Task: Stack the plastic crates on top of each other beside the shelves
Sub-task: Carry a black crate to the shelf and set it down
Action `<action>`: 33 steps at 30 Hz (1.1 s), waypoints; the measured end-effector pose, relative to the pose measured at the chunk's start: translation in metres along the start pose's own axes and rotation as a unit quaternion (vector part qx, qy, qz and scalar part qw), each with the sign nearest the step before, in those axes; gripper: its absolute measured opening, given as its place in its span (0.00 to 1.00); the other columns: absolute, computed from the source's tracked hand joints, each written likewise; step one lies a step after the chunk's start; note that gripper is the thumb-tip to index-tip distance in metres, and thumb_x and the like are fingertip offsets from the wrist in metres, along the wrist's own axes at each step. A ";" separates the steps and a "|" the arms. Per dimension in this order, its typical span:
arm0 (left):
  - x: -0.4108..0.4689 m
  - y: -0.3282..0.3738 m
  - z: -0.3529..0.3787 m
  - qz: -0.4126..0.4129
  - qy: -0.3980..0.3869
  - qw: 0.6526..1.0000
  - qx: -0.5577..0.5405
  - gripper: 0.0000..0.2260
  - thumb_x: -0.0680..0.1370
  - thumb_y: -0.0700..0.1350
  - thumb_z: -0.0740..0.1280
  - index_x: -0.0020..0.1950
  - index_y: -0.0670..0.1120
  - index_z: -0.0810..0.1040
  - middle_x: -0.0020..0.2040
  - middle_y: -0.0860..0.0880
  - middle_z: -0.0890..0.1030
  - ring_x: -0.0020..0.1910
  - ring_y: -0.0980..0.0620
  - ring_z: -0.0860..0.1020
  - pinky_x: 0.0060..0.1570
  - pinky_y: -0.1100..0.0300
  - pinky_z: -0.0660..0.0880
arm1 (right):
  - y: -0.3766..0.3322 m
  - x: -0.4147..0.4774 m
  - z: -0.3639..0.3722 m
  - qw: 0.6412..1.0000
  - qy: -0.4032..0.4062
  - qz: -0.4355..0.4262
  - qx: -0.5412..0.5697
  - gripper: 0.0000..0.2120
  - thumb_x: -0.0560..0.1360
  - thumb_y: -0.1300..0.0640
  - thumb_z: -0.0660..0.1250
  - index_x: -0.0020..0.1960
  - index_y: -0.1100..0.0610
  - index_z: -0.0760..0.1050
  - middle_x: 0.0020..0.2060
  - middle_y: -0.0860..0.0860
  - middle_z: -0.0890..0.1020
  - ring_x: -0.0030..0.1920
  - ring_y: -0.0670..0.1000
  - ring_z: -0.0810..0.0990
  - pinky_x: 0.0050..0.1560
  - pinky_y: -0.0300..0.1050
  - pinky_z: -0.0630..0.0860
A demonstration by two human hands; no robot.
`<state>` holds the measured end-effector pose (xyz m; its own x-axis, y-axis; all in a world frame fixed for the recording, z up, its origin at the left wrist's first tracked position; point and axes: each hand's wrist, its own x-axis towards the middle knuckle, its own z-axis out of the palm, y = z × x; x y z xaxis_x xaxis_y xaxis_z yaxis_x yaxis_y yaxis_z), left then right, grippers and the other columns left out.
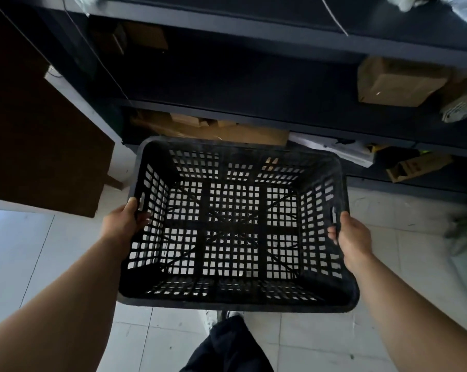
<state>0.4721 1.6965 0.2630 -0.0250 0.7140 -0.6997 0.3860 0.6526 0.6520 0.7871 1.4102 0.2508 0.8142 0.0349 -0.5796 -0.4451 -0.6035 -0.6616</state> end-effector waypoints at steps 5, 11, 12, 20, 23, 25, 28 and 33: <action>0.054 -0.003 0.027 0.003 0.003 1.000 -0.004 0.15 0.80 0.51 0.59 0.58 0.41 0.76 0.40 0.45 0.80 0.36 0.51 0.77 0.39 0.58 0.75 | 0.012 0.049 0.041 1.000 -0.007 0.016 -0.003 0.15 0.80 0.47 0.57 0.41 0.54 0.75 0.35 0.53 0.80 0.33 0.50 0.76 0.41 0.48 0.73; 0.136 -0.033 0.060 -0.012 -0.009 1.000 0.002 0.17 0.80 0.52 0.60 0.59 0.41 0.76 0.45 0.43 0.81 0.41 0.48 0.79 0.49 0.53 0.76 | 0.041 0.119 0.091 1.000 -0.003 0.030 0.007 0.12 0.80 0.48 0.57 0.51 0.55 0.75 0.36 0.54 0.80 0.33 0.50 0.76 0.36 0.44 0.71; 0.151 -0.040 0.066 -0.015 -0.012 1.000 0.002 0.16 0.80 0.52 0.59 0.59 0.42 0.76 0.44 0.43 0.81 0.41 0.48 0.79 0.47 0.54 0.75 | 0.046 0.129 0.100 0.999 -0.004 0.031 0.006 0.12 0.80 0.48 0.58 0.52 0.55 0.74 0.36 0.54 0.80 0.33 0.50 0.76 0.36 0.43 0.71; 0.266 -0.093 0.106 -0.033 -0.034 0.998 0.040 0.17 0.78 0.56 0.60 0.53 0.44 0.79 0.52 0.40 0.83 0.52 0.42 0.81 0.61 0.43 0.74 | 0.102 0.207 0.167 0.999 0.013 0.045 0.010 0.10 0.80 0.48 0.58 0.52 0.53 0.73 0.35 0.55 0.80 0.33 0.51 0.76 0.38 0.44 0.72; 0.292 -0.109 0.127 -0.031 -0.030 0.998 0.049 0.13 0.78 0.54 0.60 0.46 0.47 0.79 0.47 0.42 0.83 0.50 0.43 0.80 0.59 0.46 0.74 | 0.124 0.226 0.186 0.998 0.018 0.057 0.014 0.10 0.80 0.48 0.58 0.53 0.53 0.73 0.36 0.54 0.81 0.34 0.52 0.77 0.47 0.47 0.74; 0.326 -0.137 0.149 -0.027 -0.050 0.997 0.061 0.13 0.78 0.53 0.59 0.46 0.47 0.79 0.45 0.44 0.82 0.50 0.43 0.79 0.56 0.47 0.73 | 0.157 0.253 0.205 0.998 0.022 0.065 0.013 0.10 0.80 0.48 0.57 0.53 0.52 0.73 0.37 0.53 0.81 0.36 0.52 0.78 0.49 0.48 0.74; 0.352 -0.157 0.160 -0.033 -0.061 0.995 0.068 0.15 0.77 0.54 0.59 0.48 0.46 0.79 0.47 0.44 0.82 0.50 0.44 0.79 0.58 0.47 0.73 | 0.171 0.274 0.221 0.998 0.025 0.058 0.012 0.09 0.80 0.48 0.57 0.53 0.51 0.72 0.37 0.53 0.81 0.37 0.51 0.78 0.49 0.47 0.75; 0.354 -0.154 0.155 -0.019 -0.049 0.996 0.067 0.12 0.77 0.53 0.60 0.44 0.48 0.79 0.49 0.42 0.83 0.53 0.43 0.80 0.61 0.46 0.73 | 0.166 0.277 0.227 0.999 0.017 0.047 0.012 0.08 0.80 0.48 0.57 0.48 0.50 0.72 0.37 0.52 0.81 0.38 0.52 0.79 0.48 0.45 0.75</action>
<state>0.5468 1.8090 -0.1305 0.0456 0.6573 -0.7522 0.5065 0.6338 0.5846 0.8543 1.5007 -0.1273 0.7801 -0.0481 -0.6238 -0.5291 -0.5830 -0.6166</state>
